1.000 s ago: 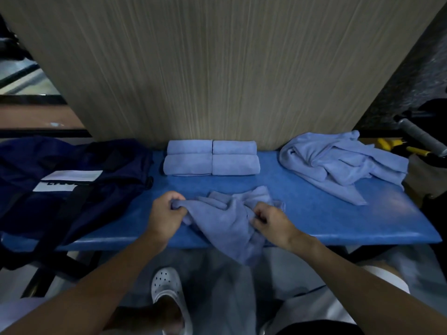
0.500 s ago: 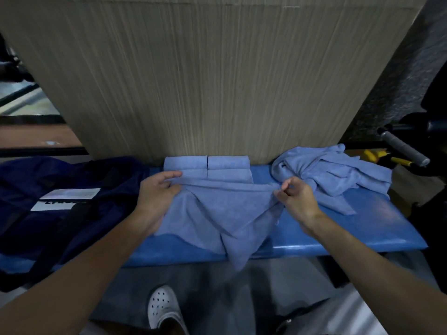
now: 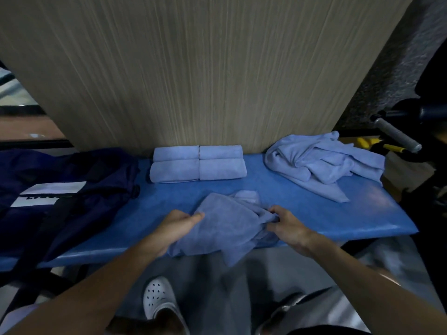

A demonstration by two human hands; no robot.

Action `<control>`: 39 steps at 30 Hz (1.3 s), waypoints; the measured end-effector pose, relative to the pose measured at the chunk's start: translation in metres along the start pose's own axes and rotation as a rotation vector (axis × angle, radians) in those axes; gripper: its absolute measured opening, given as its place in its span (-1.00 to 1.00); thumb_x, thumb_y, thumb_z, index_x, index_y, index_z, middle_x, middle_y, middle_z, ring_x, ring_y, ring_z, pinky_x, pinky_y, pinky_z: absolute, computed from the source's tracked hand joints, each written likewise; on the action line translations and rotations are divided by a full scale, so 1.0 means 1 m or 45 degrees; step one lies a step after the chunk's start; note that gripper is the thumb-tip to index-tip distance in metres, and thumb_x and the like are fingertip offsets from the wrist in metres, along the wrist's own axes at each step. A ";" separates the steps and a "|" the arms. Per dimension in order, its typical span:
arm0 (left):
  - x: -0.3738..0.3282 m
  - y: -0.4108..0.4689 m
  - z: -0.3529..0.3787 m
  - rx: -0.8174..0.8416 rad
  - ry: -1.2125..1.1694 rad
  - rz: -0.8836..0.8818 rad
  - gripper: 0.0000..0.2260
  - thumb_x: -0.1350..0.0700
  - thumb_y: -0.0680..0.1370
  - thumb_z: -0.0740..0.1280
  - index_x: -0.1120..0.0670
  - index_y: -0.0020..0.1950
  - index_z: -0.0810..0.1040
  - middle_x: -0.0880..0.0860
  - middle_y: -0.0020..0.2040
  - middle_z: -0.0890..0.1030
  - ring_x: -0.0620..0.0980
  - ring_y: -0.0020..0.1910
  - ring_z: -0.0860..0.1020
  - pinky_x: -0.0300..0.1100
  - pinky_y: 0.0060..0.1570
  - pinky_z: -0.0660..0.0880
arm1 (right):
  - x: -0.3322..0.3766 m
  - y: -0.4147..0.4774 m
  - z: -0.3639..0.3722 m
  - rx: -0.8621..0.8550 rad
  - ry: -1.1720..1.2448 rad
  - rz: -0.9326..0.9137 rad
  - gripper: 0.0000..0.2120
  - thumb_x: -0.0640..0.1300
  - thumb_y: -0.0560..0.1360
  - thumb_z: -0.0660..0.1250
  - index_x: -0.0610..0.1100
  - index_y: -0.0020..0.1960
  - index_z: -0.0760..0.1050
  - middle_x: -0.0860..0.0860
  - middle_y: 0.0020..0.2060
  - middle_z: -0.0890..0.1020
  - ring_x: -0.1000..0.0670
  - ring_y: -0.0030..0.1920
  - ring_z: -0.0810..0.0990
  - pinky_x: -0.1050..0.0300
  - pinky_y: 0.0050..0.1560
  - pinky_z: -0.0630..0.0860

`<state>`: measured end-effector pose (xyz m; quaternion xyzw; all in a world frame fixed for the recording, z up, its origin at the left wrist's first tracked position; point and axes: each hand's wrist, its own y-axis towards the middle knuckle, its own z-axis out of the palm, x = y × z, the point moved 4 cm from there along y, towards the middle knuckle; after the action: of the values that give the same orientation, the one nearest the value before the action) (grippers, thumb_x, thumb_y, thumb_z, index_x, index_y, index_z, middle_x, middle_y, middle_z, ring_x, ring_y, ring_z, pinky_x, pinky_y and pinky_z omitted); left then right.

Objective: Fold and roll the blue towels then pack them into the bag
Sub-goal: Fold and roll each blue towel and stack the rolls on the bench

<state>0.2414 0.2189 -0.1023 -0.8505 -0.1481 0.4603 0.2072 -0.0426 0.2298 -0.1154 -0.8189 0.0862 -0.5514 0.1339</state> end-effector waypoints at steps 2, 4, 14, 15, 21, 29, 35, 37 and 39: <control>-0.011 0.003 0.003 -0.113 0.030 0.056 -0.63 -0.12 0.57 0.32 0.12 -0.30 0.43 0.09 -0.34 0.49 -0.01 -0.37 0.46 -0.18 -0.37 0.32 | 0.006 -0.002 0.002 0.043 0.061 0.012 -0.78 -0.33 0.33 0.33 -0.13 -0.06 0.46 -0.05 -0.24 0.53 0.04 -0.25 0.47 0.26 -0.34 0.42; -0.019 0.009 0.005 -0.154 -0.030 0.068 -0.64 -0.10 0.56 0.34 0.14 -0.28 0.45 0.12 -0.31 0.50 0.01 -0.35 0.47 -0.17 -0.37 0.33 | 0.012 -0.004 0.005 0.082 0.210 0.097 -0.60 -0.23 0.16 0.32 -0.17 0.01 0.53 -0.07 -0.23 0.56 0.00 -0.26 0.50 0.20 -0.34 0.41; -0.037 0.022 0.001 -0.179 -0.231 0.262 -0.83 0.18 0.57 0.33 0.30 -0.05 0.60 0.11 -0.18 0.57 0.01 -0.16 0.50 -0.15 -0.14 0.41 | 0.008 -0.002 0.011 0.275 0.511 0.308 -0.51 -0.24 0.38 0.49 -0.17 0.29 0.49 -0.16 0.18 0.62 -0.14 0.12 0.63 0.00 -0.07 0.61; -0.041 0.020 -0.008 -0.220 -0.266 0.296 -0.86 0.19 0.58 0.30 0.25 -0.04 0.60 0.09 -0.14 0.58 0.00 -0.14 0.51 -0.13 -0.11 0.42 | 0.012 -0.004 0.010 0.306 0.481 0.307 -0.47 -0.24 0.33 0.52 -0.18 0.28 0.49 -0.16 0.16 0.63 -0.14 0.12 0.63 -0.02 0.00 0.61; -0.063 0.001 -0.069 -0.354 -0.559 0.372 -0.90 0.28 0.52 0.23 0.19 -0.12 0.54 0.11 -0.20 0.50 0.04 -0.19 0.46 -0.07 -0.16 0.39 | 0.045 -0.010 -0.020 0.095 0.337 0.174 -0.72 -0.10 0.53 0.40 -0.35 0.03 0.59 -0.23 -0.03 0.68 -0.15 -0.04 0.64 -0.06 0.05 0.55; -0.087 -0.038 -0.103 -0.405 -0.740 0.431 -0.83 0.28 0.56 0.23 0.25 0.03 0.60 0.18 -0.10 0.62 0.06 -0.14 0.57 -0.14 -0.18 0.50 | 0.089 -0.011 -0.049 -0.104 0.388 0.015 -0.90 -0.38 0.44 0.39 -0.31 -0.18 0.47 -0.14 -0.34 0.43 -0.12 -0.23 0.36 0.03 -0.22 0.32; -0.102 -0.062 -0.117 -0.359 -0.751 0.491 -0.80 0.30 0.54 0.22 0.35 0.02 0.61 0.22 -0.12 0.64 0.08 -0.15 0.59 -0.14 -0.16 0.49 | 0.107 -0.025 -0.054 -0.232 0.843 0.169 -0.78 -0.43 0.57 0.20 -0.34 0.18 0.50 -0.12 0.00 0.61 -0.03 -0.05 0.53 0.20 -0.19 0.53; -0.107 -0.066 -0.121 -0.296 -0.804 0.473 -0.77 0.30 0.55 0.23 0.40 0.09 0.58 0.26 -0.04 0.63 0.12 -0.08 0.59 -0.13 -0.12 0.50 | 0.115 -0.030 -0.052 -0.236 0.913 0.255 -0.71 -0.34 0.63 0.14 -0.32 0.33 0.41 -0.14 0.20 0.54 -0.04 0.07 0.49 0.11 -0.02 0.47; -0.112 -0.070 -0.125 -0.224 -0.837 0.482 -0.77 0.29 0.57 0.21 0.35 0.11 0.60 0.25 0.02 0.63 0.13 -0.01 0.59 -0.11 -0.03 0.51 | 0.128 -0.036 -0.051 -0.207 0.830 0.253 -0.76 -0.27 0.65 0.11 -0.26 0.26 0.45 -0.11 0.09 0.58 -0.04 -0.04 0.53 0.05 -0.07 0.49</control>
<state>0.2830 0.2029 0.0742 -0.6845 -0.0859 0.7238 -0.0138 -0.0418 0.2210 0.0269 -0.5954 0.2475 -0.7594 0.0868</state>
